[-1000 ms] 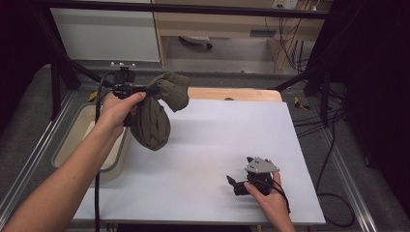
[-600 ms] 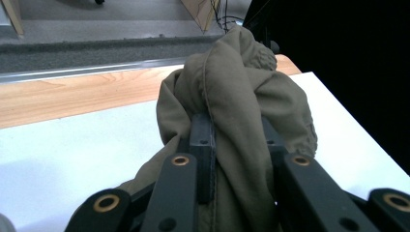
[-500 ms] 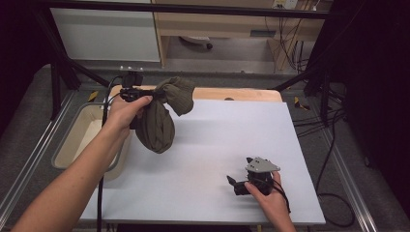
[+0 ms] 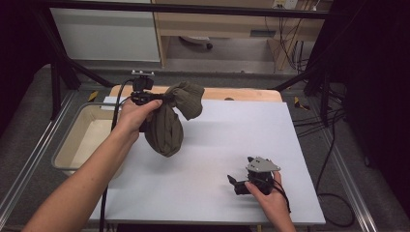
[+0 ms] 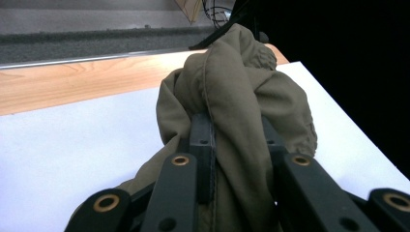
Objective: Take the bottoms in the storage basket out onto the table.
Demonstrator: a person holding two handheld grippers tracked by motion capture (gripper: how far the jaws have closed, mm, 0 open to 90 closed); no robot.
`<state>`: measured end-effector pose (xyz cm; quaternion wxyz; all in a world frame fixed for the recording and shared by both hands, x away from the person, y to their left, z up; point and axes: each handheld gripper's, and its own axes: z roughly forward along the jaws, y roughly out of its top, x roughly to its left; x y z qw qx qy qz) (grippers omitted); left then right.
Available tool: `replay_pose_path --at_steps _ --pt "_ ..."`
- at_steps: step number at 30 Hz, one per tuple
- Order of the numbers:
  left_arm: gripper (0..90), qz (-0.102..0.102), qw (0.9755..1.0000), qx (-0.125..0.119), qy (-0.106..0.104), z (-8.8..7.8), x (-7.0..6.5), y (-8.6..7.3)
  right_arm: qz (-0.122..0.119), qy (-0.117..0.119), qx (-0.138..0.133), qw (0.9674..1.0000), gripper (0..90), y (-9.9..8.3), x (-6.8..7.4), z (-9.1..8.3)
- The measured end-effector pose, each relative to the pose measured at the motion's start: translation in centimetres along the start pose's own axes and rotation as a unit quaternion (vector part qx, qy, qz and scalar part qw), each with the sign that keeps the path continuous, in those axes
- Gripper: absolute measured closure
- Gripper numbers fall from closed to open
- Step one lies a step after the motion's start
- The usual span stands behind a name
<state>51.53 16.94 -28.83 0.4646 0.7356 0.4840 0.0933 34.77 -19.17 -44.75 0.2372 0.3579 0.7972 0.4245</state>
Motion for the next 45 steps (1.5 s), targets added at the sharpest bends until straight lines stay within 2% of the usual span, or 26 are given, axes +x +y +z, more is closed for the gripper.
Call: replay_pose_path --at_steps 6,10,17,24,29,33,41,45 --pt "74.8 0.001 1.0 0.004 -0.006 0.9 -0.9 -0.2 0.001 -0.003 -0.008 1.0 2.4 0.0 -0.2 -0.3" --pt "74.8 0.006 1.0 0.003 -0.005 1.0 -1.7 0.0 0.002 -0.011 -0.003 0.9999 2.6 0.0 -0.3 -0.4" --pt "74.8 0.013 0.9998 0.006 -0.012 1.6 -2.7 0.0 0.002 -0.009 -0.01 0.9999 2.4 0.1 -0.2 -0.5" --pt "74.7 0.02 0.9995 0.01 -0.021 2.3 -3.6 -0.1 0.004 -0.013 0.0 0.9999 2.7 0.0 -0.4 -0.3" --pt "74.6 0.022 0.9995 0.014 -0.019 2.9 -4.1 -0.1 0.004 -0.015 -0.001 0.9999 2.6 0.1 -0.4 -0.4" --pt "74.6 0.016 0.9996 0.013 -0.019 3.4 -4.2 -0.1 0.004 -0.015 -0.003 0.9999 2.6 0.1 -0.4 -0.4" --pt "74.6 0.023 0.9993 0.018 -0.023 4.2 -5.1 -0.4 0.006 -0.016 -0.003 0.9999 2.7 0.1 -0.5 -0.5" --pt "74.5 0.029 0.9993 0.017 -0.016 4.6 -5.5 -0.7 0.005 -0.016 -0.005 0.9998 2.7 0.1 -0.5 -0.5"
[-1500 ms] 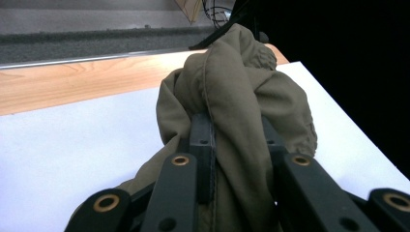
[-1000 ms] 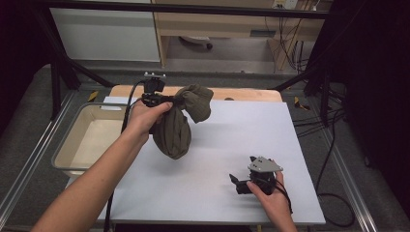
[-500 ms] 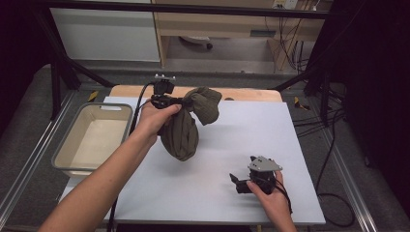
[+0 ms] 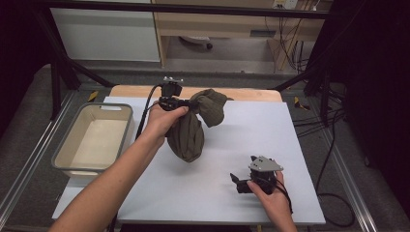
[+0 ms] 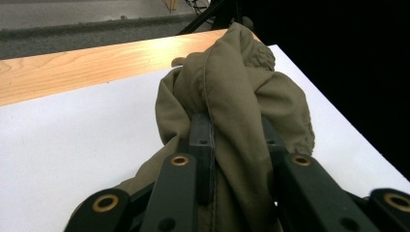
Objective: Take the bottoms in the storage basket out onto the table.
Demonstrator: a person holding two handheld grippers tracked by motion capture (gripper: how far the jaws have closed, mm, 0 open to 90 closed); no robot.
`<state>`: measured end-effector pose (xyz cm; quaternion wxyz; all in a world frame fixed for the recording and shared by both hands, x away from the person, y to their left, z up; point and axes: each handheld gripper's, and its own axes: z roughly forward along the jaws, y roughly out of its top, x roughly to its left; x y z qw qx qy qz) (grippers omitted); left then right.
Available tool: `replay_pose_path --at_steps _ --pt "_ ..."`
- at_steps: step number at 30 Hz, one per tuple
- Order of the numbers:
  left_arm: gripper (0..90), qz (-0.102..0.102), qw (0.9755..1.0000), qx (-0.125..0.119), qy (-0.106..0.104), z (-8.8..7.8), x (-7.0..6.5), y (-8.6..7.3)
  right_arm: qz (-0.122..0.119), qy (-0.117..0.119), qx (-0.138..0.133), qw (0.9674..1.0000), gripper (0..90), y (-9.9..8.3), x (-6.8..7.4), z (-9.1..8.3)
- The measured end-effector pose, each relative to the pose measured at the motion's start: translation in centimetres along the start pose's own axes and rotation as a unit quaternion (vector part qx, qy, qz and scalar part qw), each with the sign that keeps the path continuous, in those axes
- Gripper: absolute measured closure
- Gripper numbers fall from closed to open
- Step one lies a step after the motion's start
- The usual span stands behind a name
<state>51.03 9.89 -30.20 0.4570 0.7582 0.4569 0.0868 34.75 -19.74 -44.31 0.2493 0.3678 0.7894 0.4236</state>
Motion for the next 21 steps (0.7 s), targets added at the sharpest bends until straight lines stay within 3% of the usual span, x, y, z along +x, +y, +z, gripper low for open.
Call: replay_pose_path --at_steps 21 --pt "74.3 0.008 1.0 0.0 -0.001 3.0 -1.1 -1.2 0.002 -0.004 -0.001 1.0 2.8 -0.1 -0.6 -0.2"
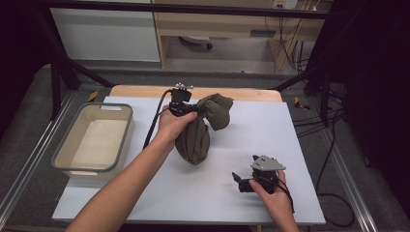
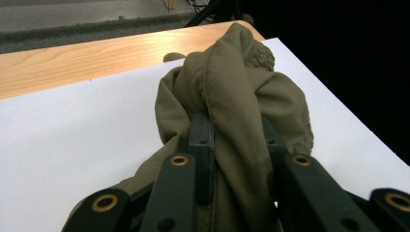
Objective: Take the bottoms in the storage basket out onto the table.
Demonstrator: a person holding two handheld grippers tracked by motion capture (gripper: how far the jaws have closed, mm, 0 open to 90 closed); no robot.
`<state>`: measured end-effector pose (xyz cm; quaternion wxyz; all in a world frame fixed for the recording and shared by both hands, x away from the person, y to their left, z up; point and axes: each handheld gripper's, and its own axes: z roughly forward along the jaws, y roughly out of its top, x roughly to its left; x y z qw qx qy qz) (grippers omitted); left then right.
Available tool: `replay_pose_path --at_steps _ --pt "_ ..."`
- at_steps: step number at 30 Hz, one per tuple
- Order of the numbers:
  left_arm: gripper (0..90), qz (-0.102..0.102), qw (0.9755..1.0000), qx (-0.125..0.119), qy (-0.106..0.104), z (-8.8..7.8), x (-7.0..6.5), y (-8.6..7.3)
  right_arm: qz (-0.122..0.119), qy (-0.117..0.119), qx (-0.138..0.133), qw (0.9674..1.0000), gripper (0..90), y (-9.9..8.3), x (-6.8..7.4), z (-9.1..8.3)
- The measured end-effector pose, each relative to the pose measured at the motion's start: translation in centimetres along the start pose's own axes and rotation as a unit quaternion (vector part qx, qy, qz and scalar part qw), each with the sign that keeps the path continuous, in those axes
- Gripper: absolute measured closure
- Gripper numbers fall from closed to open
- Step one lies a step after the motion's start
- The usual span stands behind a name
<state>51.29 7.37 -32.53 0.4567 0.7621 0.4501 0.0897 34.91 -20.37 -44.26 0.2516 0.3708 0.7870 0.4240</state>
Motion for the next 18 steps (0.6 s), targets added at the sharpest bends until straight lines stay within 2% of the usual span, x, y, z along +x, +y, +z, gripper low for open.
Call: replay_pose_path --at_steps 7,15,18 --pt "74.2 0.0 0.9999 -0.009 0.008 0.9 0.0 -0.4 -0.003 0.003 0.003 1.0 3.0 0.0 0.1 0.0" --pt "74.2 0.002 0.9999 -0.009 0.007 1.4 -0.1 -0.8 -0.001 0.002 0.002 1.0 3.1 -0.1 0.0 0.0" --pt "74.0 -0.004 0.9999 -0.011 0.004 1.4 0.1 -0.9 -0.001 0.003 0.002 1.0 3.1 -0.1 0.0 0.0"
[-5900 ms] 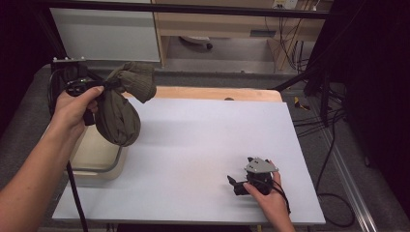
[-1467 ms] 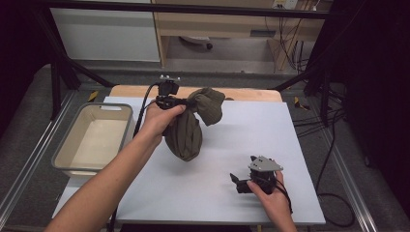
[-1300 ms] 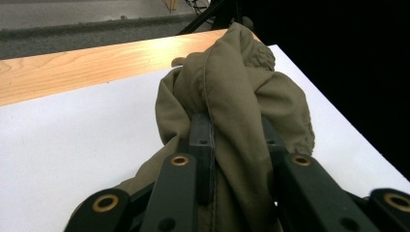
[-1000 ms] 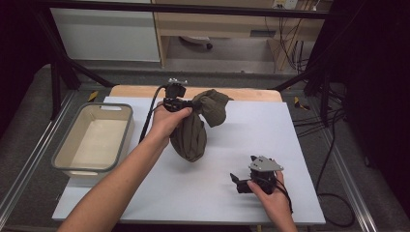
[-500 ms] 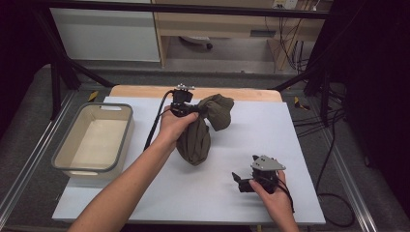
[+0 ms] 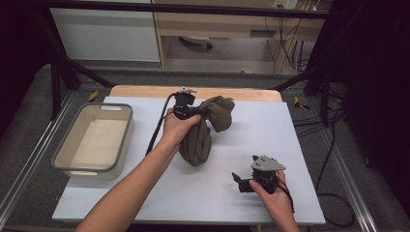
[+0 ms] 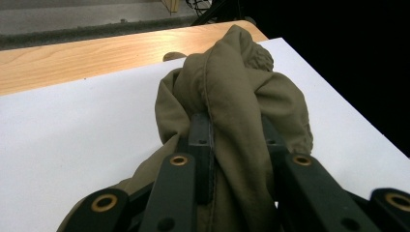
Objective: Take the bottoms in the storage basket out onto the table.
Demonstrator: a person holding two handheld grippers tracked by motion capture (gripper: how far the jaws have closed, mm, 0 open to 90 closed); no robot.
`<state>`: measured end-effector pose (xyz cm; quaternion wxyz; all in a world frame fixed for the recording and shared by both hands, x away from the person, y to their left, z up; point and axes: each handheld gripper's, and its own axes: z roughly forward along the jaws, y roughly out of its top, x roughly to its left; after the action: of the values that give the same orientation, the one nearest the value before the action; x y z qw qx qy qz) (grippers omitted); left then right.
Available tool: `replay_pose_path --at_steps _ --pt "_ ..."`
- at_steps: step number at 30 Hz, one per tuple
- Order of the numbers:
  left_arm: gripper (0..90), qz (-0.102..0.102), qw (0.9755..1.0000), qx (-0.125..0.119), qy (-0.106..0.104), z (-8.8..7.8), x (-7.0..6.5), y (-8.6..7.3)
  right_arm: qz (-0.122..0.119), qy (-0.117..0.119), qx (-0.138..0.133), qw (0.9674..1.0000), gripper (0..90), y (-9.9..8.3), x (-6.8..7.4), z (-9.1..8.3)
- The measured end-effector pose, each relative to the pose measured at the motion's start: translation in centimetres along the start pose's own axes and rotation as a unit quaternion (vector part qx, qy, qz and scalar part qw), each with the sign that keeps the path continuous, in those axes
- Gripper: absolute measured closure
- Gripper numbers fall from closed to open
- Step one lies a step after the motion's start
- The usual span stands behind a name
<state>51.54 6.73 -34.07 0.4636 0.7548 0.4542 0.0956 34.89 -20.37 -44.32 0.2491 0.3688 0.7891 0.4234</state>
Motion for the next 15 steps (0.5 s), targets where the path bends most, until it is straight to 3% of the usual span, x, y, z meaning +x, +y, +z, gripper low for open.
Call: replay_pose_path --at_steps 11,15 --pt "73.5 0.002 0.9999 0.009 -0.005 0.42 0.14 -0.37 0.001 0.001 -0.002 1.0 3.1 0.0 -0.08 -0.05" --pt "73.4 -0.008 0.9999 0.006 -0.011 0.72 0.26 -0.61 -0.001 0.001 -0.002 1.0 3.1 -0.01 -0.09 -0.07"
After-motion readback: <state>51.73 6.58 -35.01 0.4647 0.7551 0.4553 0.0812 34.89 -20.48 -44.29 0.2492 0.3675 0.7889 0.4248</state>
